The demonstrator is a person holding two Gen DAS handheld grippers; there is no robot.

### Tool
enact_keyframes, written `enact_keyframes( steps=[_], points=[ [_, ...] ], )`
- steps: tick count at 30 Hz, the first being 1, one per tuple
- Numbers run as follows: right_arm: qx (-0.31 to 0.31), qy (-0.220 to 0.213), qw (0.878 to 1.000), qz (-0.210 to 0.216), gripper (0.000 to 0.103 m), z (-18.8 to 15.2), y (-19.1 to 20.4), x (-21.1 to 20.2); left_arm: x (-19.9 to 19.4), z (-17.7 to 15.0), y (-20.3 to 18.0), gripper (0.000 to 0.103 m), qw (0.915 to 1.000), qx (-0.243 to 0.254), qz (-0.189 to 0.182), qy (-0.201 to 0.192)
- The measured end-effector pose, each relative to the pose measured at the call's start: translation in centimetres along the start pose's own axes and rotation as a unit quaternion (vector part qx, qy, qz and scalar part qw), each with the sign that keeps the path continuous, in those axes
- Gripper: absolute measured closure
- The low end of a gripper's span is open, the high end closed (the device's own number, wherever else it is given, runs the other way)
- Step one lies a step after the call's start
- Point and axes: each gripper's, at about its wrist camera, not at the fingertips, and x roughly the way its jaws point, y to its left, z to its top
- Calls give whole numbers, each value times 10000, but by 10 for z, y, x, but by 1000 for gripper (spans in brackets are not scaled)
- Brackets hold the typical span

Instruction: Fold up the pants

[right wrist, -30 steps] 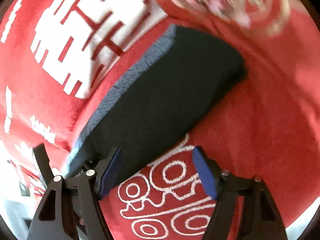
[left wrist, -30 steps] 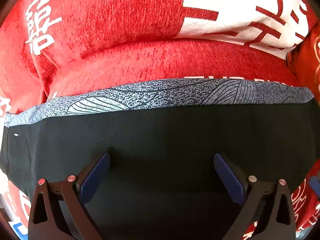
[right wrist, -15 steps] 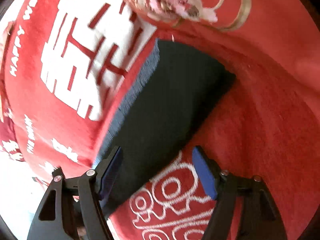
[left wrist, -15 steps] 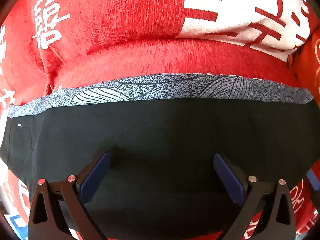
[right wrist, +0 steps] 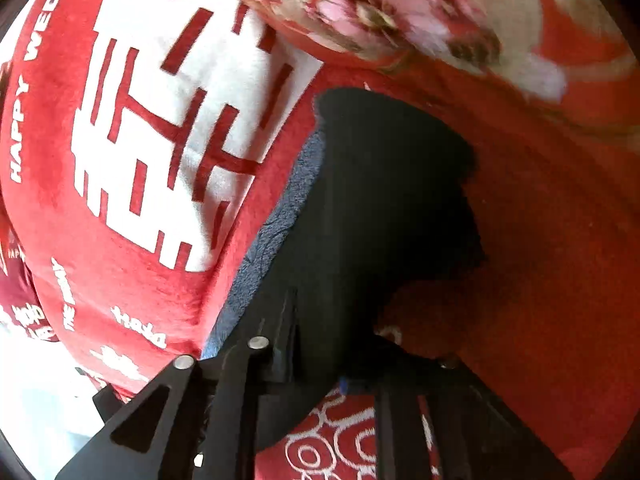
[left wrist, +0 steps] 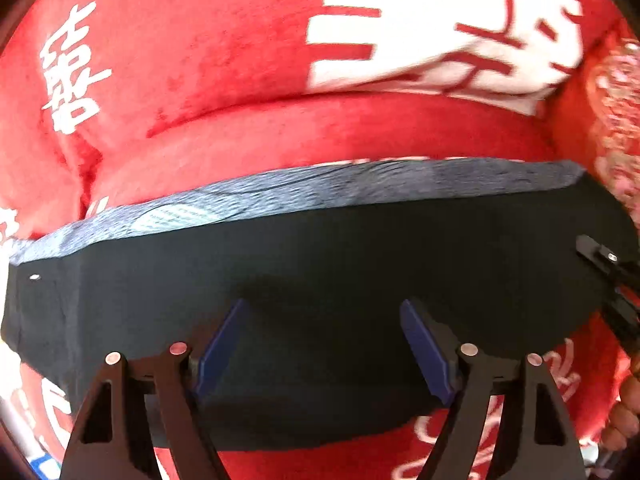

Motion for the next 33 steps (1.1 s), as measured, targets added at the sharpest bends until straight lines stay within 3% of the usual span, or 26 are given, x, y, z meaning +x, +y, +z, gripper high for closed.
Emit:
enact_keyframes(
  steps=[3,5,8,12,14,17,23,25,27,29,30,32,33],
  points=[
    [-847,-97,9961,-248,91,-4,37,-13,18,-9,-12,22,9994,19,-304,188],
    [-1327,-79,9908,-246,92,-10,66,-16,20,-20,-20,22,9997,111,-92,-176],
    [-2130,-52,9764,-348,92,-23,111,-15,19,-25,-19,22,9994,67,-174,-296],
    [-3000,151,9531,-379,92,-47,167,-3,13,-22,-4,22,9989,101,-451,-115],
    [-3368,264,9404,-398,92,-64,194,4,0,-26,21,22,9980,-146,-607,-53],
    [-3837,497,9214,-378,92,-97,230,24,-26,-36,74,22,9976,-521,-421,-165],
    [-4505,1231,8823,-587,91,-183,261,99,-49,-57,206,22,9926,-1125,421,-162],
    [-4780,1504,8605,-922,90,-220,260,138,-45,-65,252,22,9880,-1369,708,-48],
    [-5085,1726,8330,-1330,82,-248,256,169,-40,-70,281,22,9842,-1584,791,70],
    [-5701,1713,7814,-1871,73,-282,258,187,-40,-74,303,22,9809,-1761,827,94],
    [-5989,1590,7601,-1955,68,-294,262,184,-42,-76,313,22,9797,-1826,822,74],
    [-6461,1500,7259,-1820,47,-314,271,167,-44,-77,323,22,9793,-1881,740,68],
    [-6630,1421,7152,-1694,47,-320,275,155,-44,-80,325,22,9795,-1885,703,78]
  ],
)
